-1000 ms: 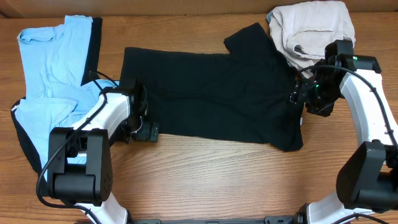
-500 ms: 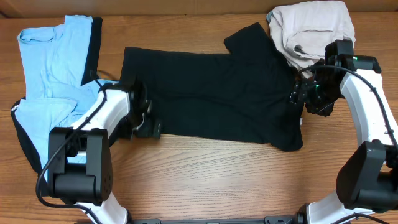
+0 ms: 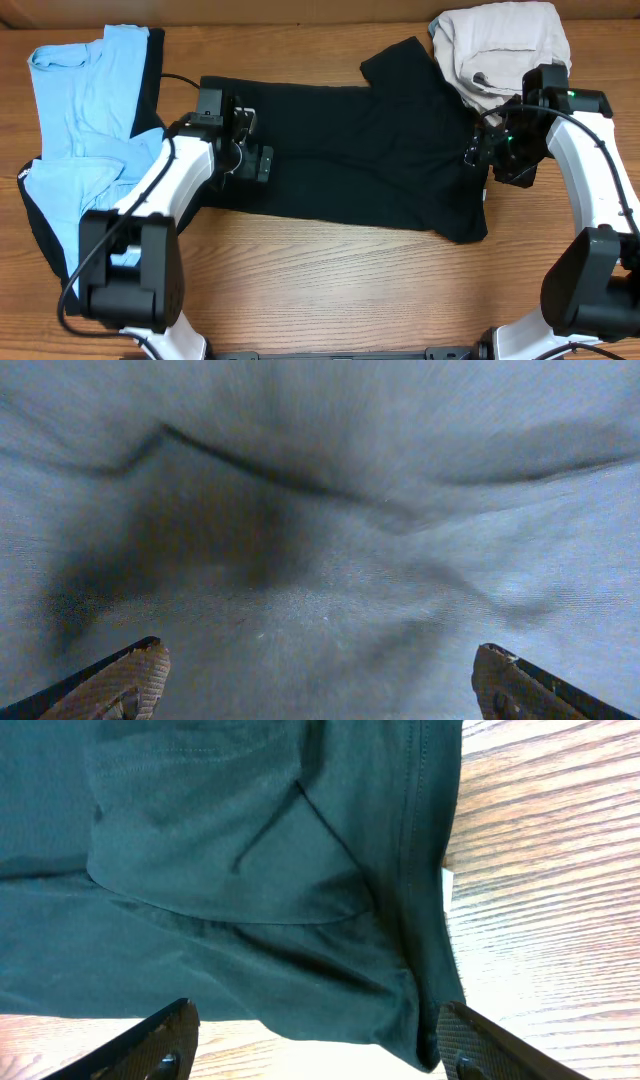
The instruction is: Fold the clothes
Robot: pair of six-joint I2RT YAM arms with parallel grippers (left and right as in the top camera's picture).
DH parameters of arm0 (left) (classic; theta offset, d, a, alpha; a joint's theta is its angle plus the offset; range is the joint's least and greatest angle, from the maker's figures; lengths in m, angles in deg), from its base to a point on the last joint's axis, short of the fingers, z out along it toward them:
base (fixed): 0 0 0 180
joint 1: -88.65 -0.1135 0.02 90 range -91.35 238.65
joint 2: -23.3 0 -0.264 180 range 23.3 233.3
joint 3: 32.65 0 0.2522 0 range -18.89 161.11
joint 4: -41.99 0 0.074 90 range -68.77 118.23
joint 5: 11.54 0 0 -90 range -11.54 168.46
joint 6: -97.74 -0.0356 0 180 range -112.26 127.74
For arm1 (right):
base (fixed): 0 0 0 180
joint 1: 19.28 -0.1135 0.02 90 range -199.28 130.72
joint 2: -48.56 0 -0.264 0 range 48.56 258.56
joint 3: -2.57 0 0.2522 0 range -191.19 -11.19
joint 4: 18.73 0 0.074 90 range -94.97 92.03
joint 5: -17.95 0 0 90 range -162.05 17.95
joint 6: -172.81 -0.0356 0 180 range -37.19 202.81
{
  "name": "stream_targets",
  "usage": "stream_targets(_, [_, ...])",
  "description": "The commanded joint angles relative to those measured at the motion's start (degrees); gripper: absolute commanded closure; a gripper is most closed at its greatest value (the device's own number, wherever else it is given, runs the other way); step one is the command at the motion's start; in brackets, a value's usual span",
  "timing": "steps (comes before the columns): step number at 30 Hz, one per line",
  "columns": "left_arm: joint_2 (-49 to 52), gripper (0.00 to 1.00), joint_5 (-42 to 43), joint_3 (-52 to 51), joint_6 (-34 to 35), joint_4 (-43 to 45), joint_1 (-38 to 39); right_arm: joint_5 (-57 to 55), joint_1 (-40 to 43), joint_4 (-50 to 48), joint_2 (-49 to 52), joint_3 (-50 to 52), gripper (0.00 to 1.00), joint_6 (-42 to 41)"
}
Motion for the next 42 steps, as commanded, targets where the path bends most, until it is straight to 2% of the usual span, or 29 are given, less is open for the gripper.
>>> stream_targets(1, [4.0, 0.0, -0.8, 0.3, 0.9, 0.0, 0.3, 0.1, -0.3, -0.4, -1.4, -1.2, 0.2, 0.2])
stream_targets(6, [6.2, 0.0, -1.0, 0.3, 2.7, -0.3, 0.4, 1.8, -1.5, -2.8, -1.4, -0.6, 0.25, 0.0])
stream_targets(11, [6.5, 0.0, -2.3, 0.3, 4.7, -0.9, 0.4, -1.7, -7.8, -10.2, -1.4, 5.2, 0.31, -2.6])
stream_targets(17, [6.5, 0.0, -5.0, 0.3, 4.7, -4.0, 0.4, -10.4, -12.8, -21.6, -1.3, 15.6, 0.32, -8.8])
stream_targets(27, [6.5, 0.0, -5.5, -4.6, 7.8, -4.5, 0.4, -13.0, -12.9, -34.1, -1.3, 28.9, 0.32, -12.4])
stream_targets(32, [6.5, 0.0, -5.6, -9.8, 7.9, -3.2, 0.4, -13.0, -12.9, -34.3, -1.3, 31.9, 0.31, -15.5])
stream_targets(36, [6.5, 0.0, -5.0, -13.0, 8.6, -3.3, 0.4, -12.8, -12.9, -30.4, -1.3, 31.9, 0.24, -19.3])
stream_targets(42, [6.5, 0.0, -3.7, -19.6, 10.8, -3.2, 0.4, -9.7, -12.8, -25.4, -1.3, 31.9, 0.22, -20.1])
